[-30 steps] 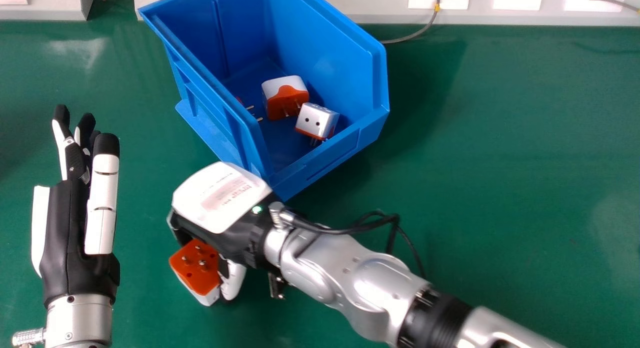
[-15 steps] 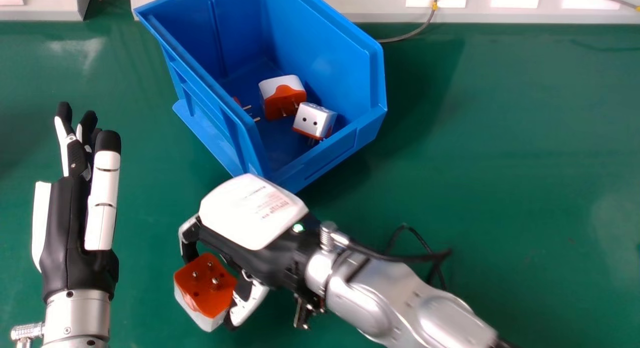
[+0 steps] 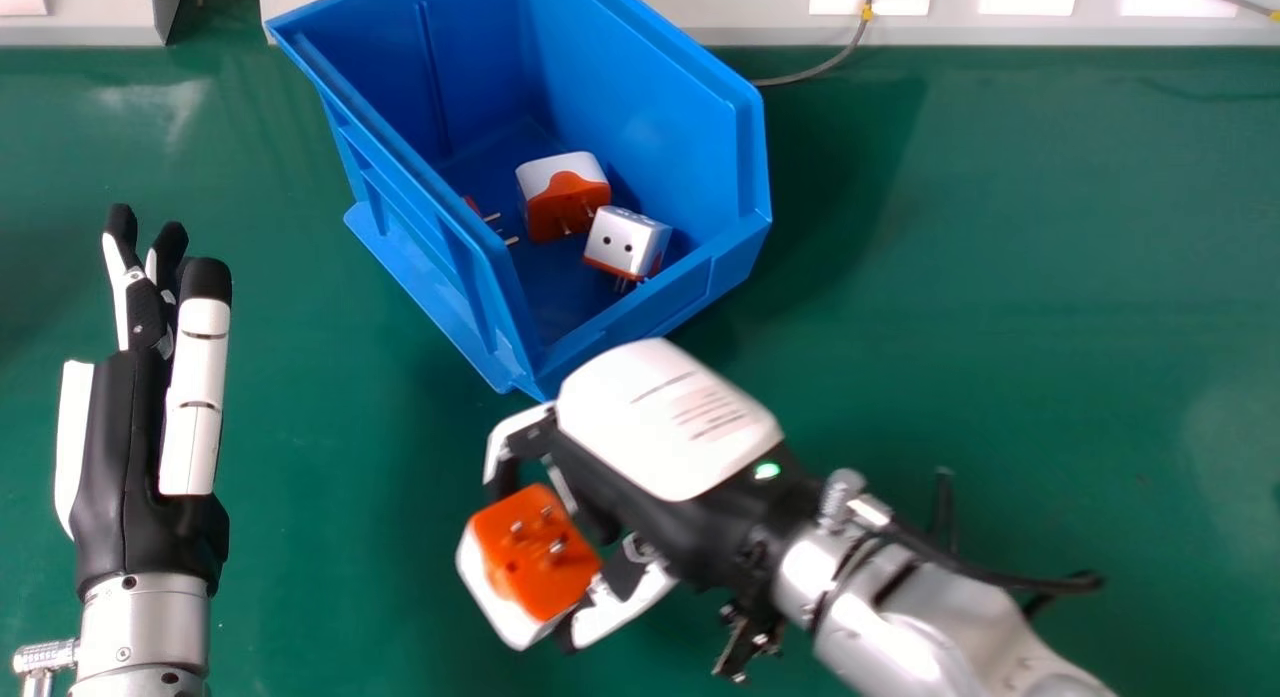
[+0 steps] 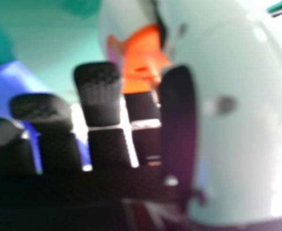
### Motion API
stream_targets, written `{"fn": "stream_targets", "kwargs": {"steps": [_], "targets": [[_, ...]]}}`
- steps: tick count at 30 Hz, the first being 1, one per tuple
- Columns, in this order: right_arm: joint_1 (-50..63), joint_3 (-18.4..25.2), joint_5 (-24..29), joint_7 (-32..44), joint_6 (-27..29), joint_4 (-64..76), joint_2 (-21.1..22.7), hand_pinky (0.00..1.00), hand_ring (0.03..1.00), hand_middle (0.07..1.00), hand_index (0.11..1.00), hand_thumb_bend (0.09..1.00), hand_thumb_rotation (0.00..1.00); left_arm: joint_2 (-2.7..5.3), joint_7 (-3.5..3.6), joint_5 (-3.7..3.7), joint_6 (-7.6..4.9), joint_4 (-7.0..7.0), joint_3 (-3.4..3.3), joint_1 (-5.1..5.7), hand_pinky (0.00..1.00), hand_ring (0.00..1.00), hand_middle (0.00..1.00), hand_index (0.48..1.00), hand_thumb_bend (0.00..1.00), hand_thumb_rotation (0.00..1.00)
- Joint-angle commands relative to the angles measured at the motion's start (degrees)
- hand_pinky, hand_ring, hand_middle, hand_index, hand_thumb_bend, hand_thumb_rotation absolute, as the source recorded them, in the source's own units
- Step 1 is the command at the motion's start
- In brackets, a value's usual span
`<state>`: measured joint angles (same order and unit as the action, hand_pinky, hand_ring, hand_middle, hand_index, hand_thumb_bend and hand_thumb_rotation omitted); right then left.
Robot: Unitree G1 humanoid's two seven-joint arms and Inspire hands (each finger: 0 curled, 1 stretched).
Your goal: Pick all objects and put in blue box
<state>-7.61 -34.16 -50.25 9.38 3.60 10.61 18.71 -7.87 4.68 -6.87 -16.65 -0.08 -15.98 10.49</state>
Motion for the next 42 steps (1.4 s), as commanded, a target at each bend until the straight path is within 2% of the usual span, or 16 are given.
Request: {"fn": "stream_targets", "kwargs": {"steps": [1,5,10,15,20,27,34,38,42], "targets": [[0.5,2.5,-0.3,-0.1,-0.1,4.1,0.8,0.03,0.090,0.184,0.474,0.494,0.14,-0.90,0.14,-0.47,0.09,-0.29,-0.34,-0.89,1.00,1.00,1.00,1.000,0.55,0.91],[0.5,5.7,-0.3,1.3,-0.6,6.7,2.3,0.03,0.089,0.178,0.471,0.492,0.15,-1.16,0.30,-0.47,0.67,0.34,-0.68,-1.58,1.00,1.00,1.00,1.000,0.55,0.90],[-0.6,8.7,-0.6,1.2,-0.8,7.3,2.6,0.03,0.089,0.174,0.470,0.492,0.15,-1.31,0.10,-0.03,1.23,0.22,-0.67,-1.83,1.00,1.00,1.00,1.000,0.55,0.90],[-3.2,11.8,0.4,-0.4,0.0,4.9,2.6,0.03,0.089,0.168,0.469,0.491,0.15,-1.56,0.17,-0.09,1.10,0.80,-0.82,-2.16,1.00,1.00,1.00,1.000,0.55,0.90],[-8.0,13.8,0.6,-0.6,-0.8,2.0,1.8,0.03,0.085,0.157,0.469,0.491,0.15,-1.60,0.11,0.15,0.57,1.16,-0.75,-2.19,1.00,1.00,1.00,1.000,0.56,0.90],[-16.3,14.0,0.0,-2.2,-1.6,-4.2,-0.8,0.03,0.081,0.152,0.469,0.490,0.14,-1.97,0.29,0.13,0.34,1.70,-0.76,-2.19,1.00,1.00,1.00,1.000,0.56,0.90],[-23.8,13.4,0.1,-4.5,-1.3,-11.3,-2.9,0.03,0.083,0.160,0.469,0.490,0.14,-1.80,0.20,0.04,0.31,1.63,-0.52,-1.85,1.00,1.00,1.00,1.000,0.56,0.90],[-29.3,12.8,-0.1,-6.4,-1.0,-17.5,-4.2,0.03,0.080,0.156,0.469,0.490,0.14,-1.44,0.03,0.09,0.61,0.34,-0.22,-1.04,1.00,1.00,1.00,1.000,0.56,0.90],[-34.5,11.9,-0.1,-8.8,-0.6,-24.5,-5.6,0.03,0.078,0.153,0.469,0.490,0.14,-1.34,0.06,-0.19,0.67,-0.10,-0.19,-0.45,1.00,1.00,1.00,1.000,0.57,0.90]]}}
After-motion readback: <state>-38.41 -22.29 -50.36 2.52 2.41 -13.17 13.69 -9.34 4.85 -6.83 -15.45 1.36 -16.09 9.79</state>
